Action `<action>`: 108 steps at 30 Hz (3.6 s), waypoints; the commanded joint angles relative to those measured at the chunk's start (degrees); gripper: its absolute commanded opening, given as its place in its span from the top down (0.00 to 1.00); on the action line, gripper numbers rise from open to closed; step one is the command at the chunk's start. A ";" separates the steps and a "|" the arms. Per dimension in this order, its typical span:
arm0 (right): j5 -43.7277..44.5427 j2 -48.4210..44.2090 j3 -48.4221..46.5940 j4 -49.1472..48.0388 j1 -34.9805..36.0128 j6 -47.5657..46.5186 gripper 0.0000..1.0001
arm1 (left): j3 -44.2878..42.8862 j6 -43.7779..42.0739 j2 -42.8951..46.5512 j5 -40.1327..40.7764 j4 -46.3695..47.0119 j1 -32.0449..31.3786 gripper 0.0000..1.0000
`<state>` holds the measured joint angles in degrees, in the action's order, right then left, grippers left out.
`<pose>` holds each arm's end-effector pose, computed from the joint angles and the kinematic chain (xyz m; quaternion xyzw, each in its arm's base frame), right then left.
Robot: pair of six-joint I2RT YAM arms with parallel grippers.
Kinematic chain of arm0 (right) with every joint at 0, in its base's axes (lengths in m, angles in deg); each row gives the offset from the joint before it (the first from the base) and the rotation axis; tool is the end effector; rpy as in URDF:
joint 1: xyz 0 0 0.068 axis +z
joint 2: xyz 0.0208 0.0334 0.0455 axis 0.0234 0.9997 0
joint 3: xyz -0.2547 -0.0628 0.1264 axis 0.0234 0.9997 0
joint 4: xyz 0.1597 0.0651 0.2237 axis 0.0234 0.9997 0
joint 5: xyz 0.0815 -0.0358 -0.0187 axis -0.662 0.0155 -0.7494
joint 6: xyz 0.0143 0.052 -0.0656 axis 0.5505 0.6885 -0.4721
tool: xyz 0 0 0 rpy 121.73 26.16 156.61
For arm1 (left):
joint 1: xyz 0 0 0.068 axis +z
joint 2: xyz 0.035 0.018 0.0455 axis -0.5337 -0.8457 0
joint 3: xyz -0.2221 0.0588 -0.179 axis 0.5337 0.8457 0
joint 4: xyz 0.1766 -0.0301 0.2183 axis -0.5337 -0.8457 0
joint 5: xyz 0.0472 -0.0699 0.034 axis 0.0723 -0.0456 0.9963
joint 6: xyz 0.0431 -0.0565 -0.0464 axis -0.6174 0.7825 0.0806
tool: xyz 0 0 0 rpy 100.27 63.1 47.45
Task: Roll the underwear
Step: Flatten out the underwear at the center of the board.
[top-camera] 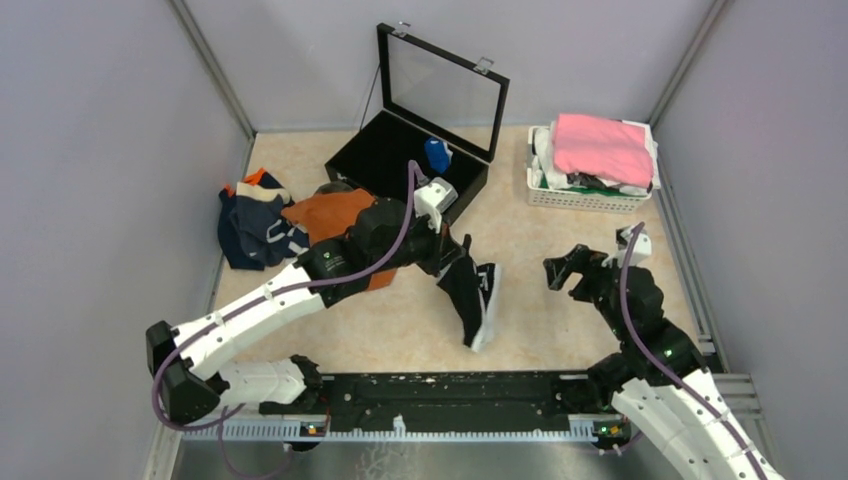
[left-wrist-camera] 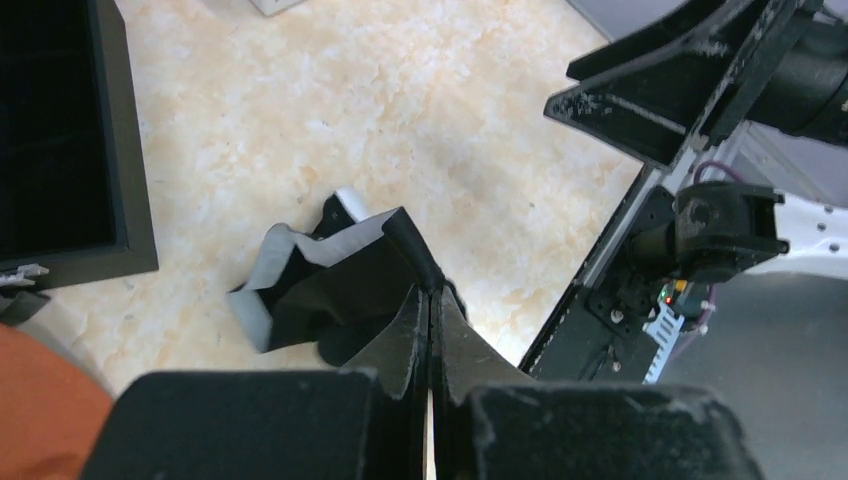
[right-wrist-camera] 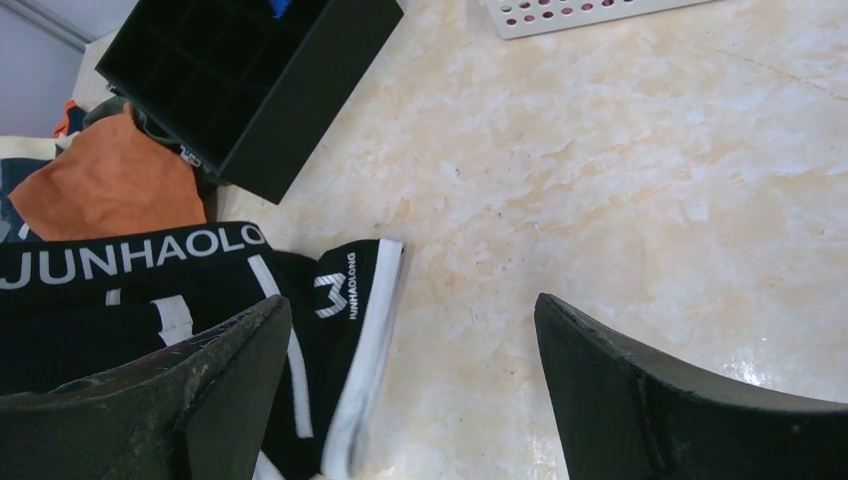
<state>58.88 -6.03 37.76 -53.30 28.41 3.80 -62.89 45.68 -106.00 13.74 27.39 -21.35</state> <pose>0.1373 0.0494 0.2699 0.1067 0.8084 0.1920 0.5462 0.1821 -0.2596 0.3676 0.2811 0.7721 -0.3637 0.4387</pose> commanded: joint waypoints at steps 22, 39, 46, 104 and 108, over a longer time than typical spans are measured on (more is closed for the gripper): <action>6.60 -11.90 -16.16 1.12 -0.48 -4.77 0.10 | -31.03 -3.04 -17.29 -13.44 -1.87 -1.17 1.00; -5.34 7.63 -5.44 -2.86 -0.50 1.78 0.10 | 21.39 12.23 -6.72 12.62 6.80 14.47 0.42; -7.18 19.68 -1.75 -5.69 -0.49 2.24 0.10 | 21.71 12.41 -5.58 13.01 7.32 15.30 0.21; -22.39 54.68 0.08 -16.85 -12.79 -6.64 0.51 | 23.22 15.09 -21.73 1.00 14.03 19.67 0.35; -22.35 54.28 -0.04 -15.91 -12.75 -6.77 0.52 | 23.44 14.69 -22.39 1.32 14.85 19.76 0.36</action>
<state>37.26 47.46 37.06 -71.81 15.80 -2.23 -40.62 61.11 -126.43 14.35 41.33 -1.83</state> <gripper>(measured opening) 0.487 0.645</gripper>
